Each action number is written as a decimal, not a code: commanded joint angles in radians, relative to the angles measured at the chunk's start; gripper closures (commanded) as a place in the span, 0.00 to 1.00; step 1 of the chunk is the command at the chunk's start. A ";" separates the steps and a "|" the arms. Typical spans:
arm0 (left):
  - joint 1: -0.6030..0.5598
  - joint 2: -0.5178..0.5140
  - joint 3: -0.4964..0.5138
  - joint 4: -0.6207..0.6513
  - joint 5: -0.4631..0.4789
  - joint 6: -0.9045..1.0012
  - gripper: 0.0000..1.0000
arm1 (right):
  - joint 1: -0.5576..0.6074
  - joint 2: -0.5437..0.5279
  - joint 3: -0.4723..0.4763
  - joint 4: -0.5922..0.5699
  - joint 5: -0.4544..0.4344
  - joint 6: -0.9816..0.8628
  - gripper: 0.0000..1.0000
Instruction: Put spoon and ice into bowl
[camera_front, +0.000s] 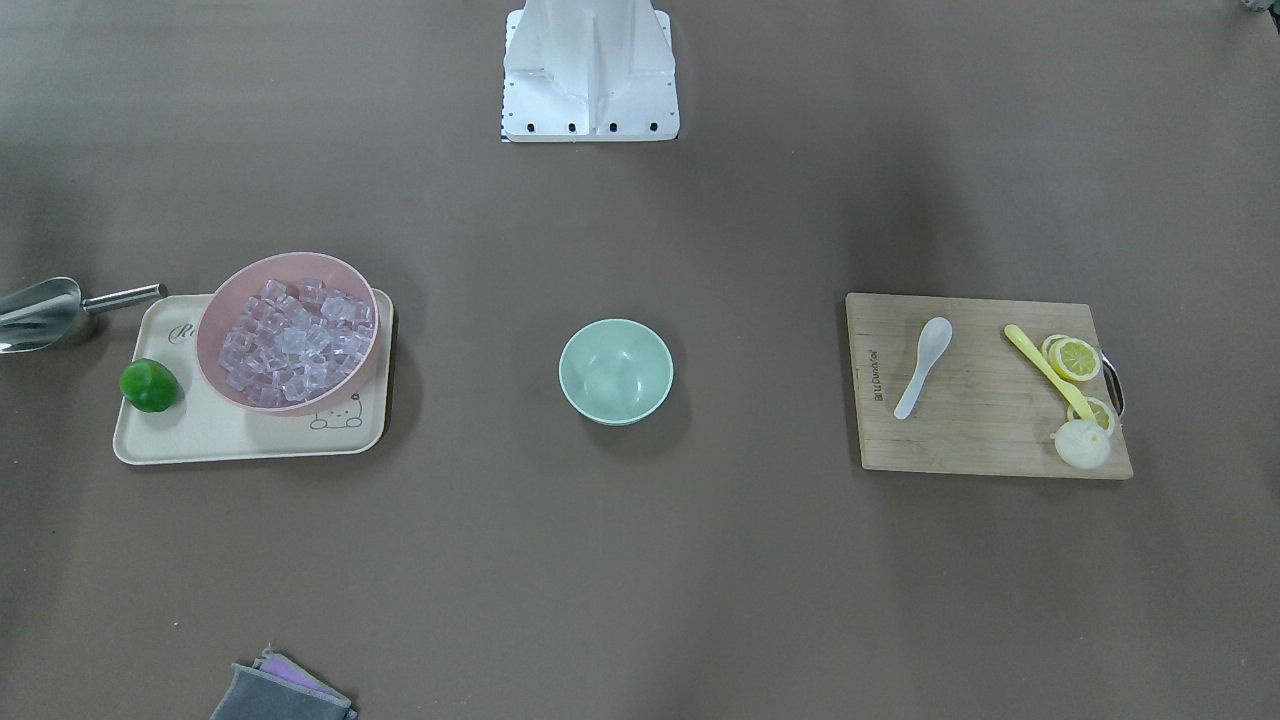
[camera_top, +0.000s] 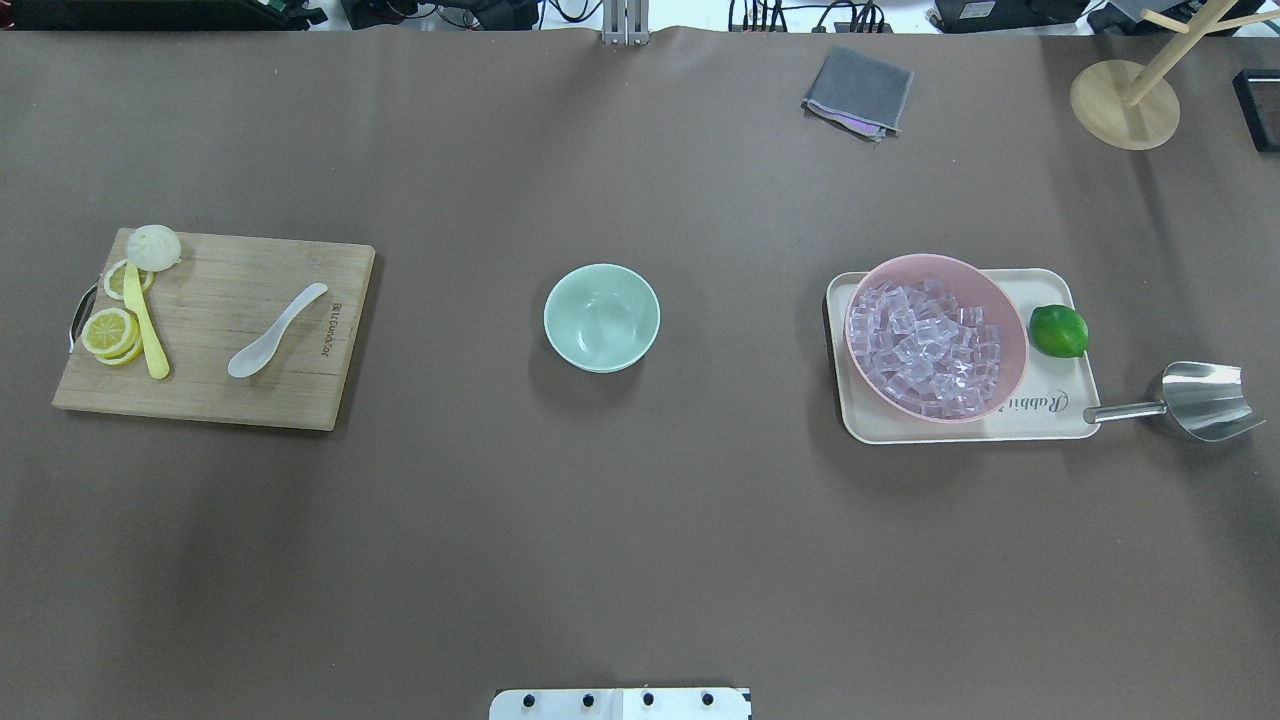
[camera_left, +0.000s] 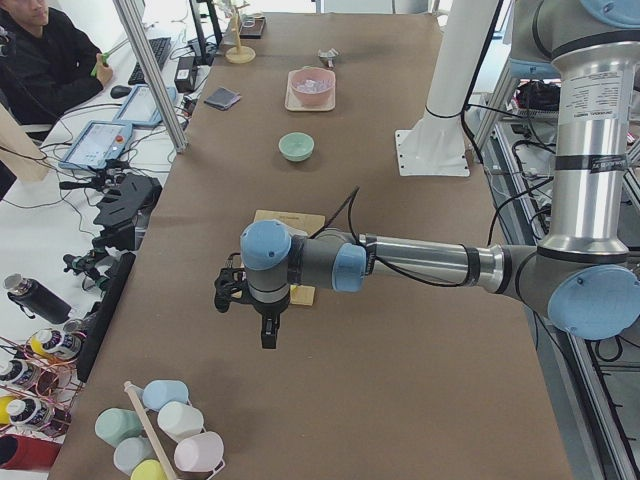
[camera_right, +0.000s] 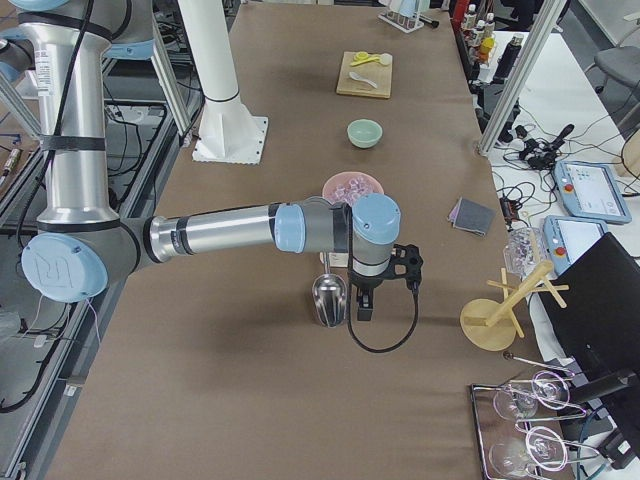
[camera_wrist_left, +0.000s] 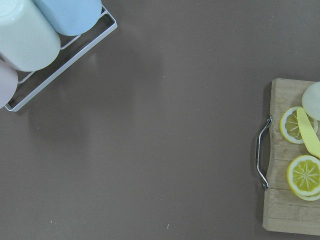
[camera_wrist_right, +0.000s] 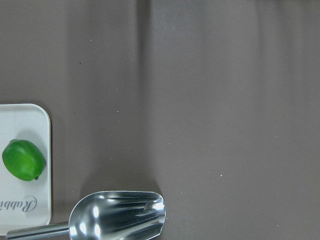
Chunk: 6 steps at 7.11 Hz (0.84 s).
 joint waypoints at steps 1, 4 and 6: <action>0.000 -0.005 -0.008 -0.001 0.000 0.001 0.02 | 0.000 -0.001 0.010 0.000 0.015 0.000 0.00; 0.026 -0.049 -0.109 -0.078 -0.029 -0.006 0.02 | -0.005 0.007 0.008 0.005 0.012 0.000 0.00; 0.200 -0.100 -0.129 -0.309 -0.100 -0.135 0.02 | -0.029 0.002 -0.007 0.172 0.011 -0.003 0.00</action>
